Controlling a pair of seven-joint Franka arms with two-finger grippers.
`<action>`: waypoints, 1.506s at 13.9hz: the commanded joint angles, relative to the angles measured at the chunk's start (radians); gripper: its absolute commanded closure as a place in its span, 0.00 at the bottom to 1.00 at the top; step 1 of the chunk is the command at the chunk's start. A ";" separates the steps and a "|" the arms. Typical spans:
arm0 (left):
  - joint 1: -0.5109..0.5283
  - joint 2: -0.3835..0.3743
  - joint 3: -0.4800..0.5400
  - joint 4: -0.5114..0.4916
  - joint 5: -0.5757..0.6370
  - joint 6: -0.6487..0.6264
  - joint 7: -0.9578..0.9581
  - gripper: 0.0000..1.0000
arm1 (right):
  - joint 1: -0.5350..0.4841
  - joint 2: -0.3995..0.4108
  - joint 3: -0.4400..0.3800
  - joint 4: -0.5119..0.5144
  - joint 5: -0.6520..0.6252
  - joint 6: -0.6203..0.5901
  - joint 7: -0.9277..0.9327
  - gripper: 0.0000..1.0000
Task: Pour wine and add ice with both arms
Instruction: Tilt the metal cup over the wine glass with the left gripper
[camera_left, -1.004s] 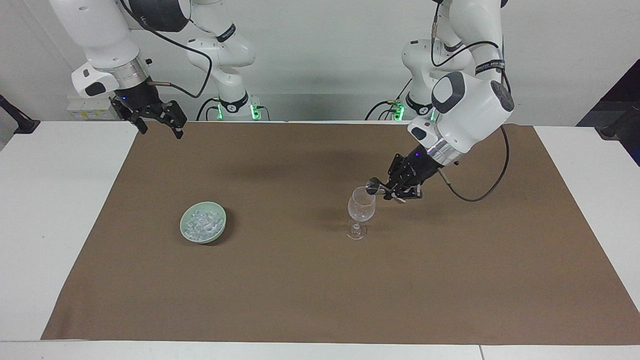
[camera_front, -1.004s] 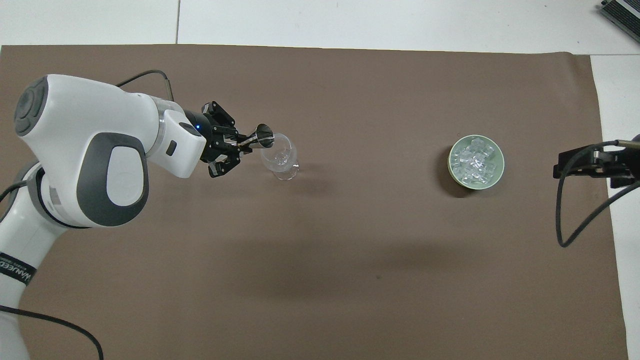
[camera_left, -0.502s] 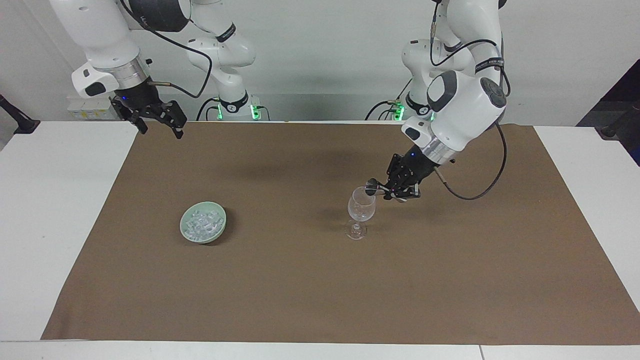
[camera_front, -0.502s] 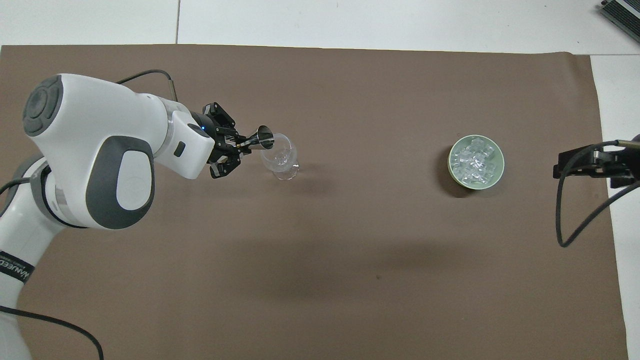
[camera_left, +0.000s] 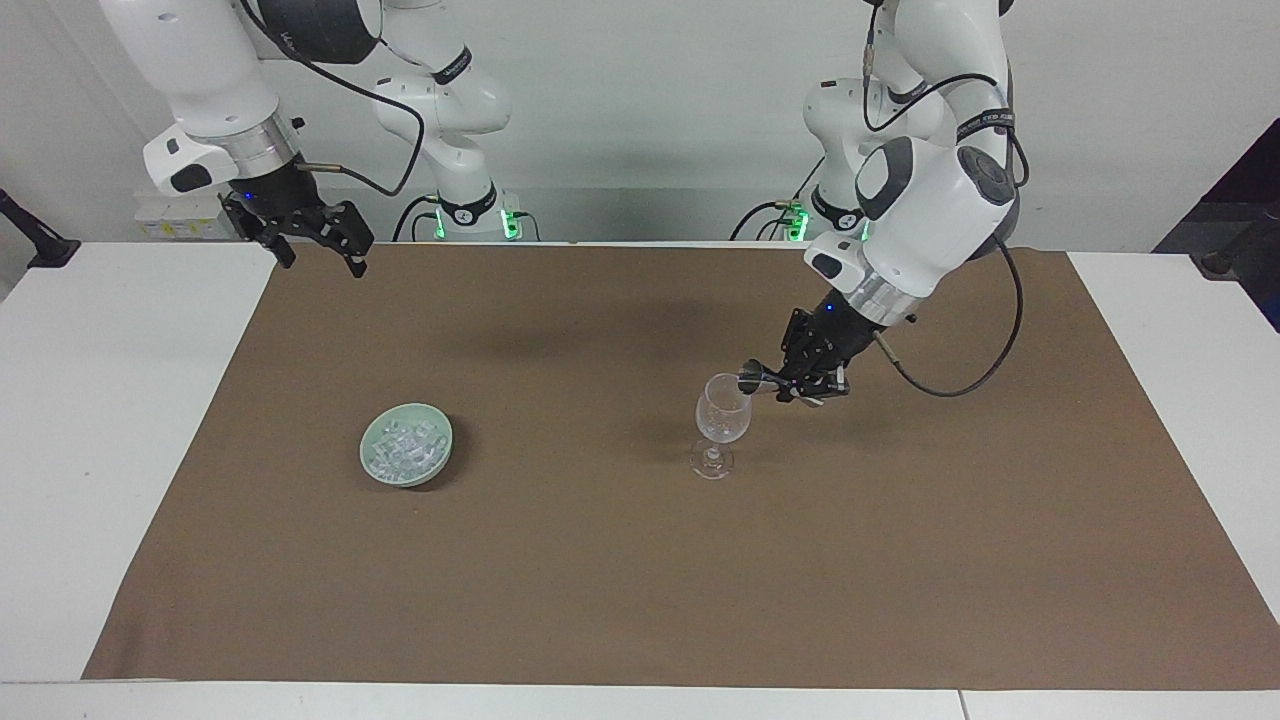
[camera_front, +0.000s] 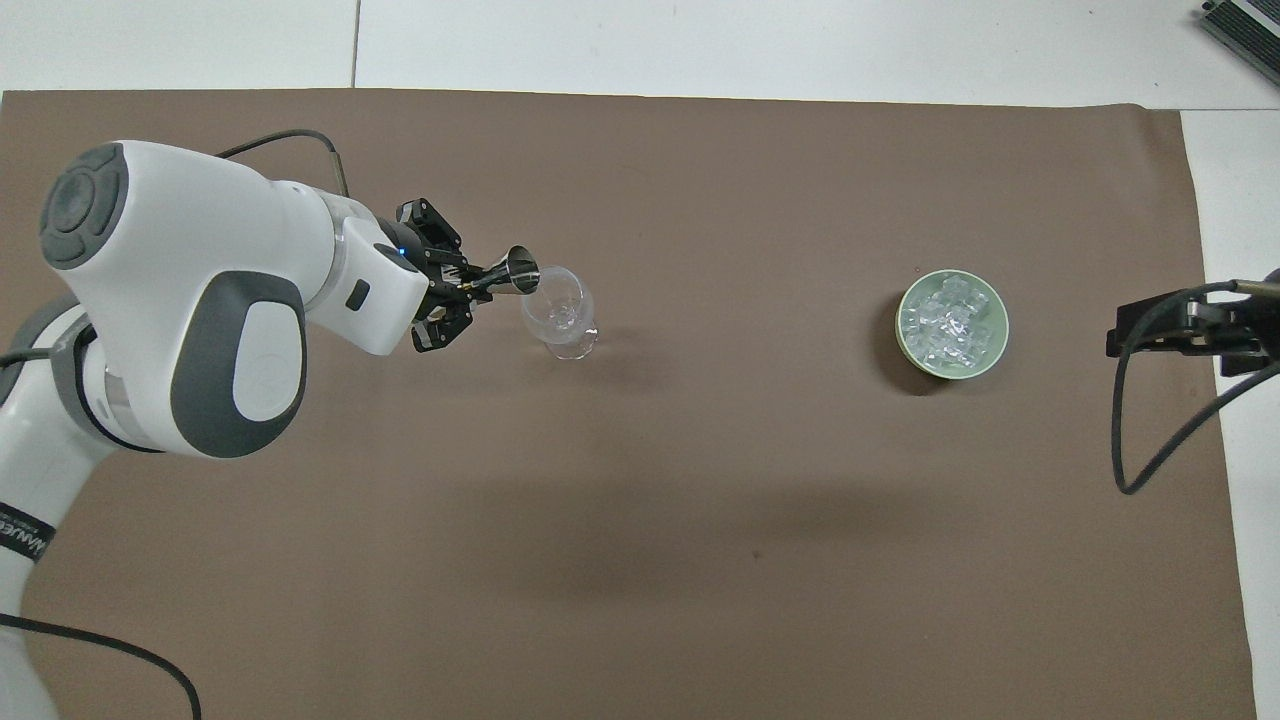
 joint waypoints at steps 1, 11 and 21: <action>-0.031 -0.013 0.014 0.006 0.038 -0.010 -0.037 0.95 | -0.018 -0.026 0.012 -0.032 0.021 0.012 -0.024 0.00; -0.072 -0.004 0.014 0.039 0.191 -0.037 -0.185 0.95 | -0.020 -0.028 0.012 -0.033 0.021 0.009 -0.024 0.00; -0.092 0.002 0.009 0.093 0.349 -0.118 -0.326 0.95 | -0.018 -0.028 0.012 -0.033 0.021 0.009 -0.024 0.00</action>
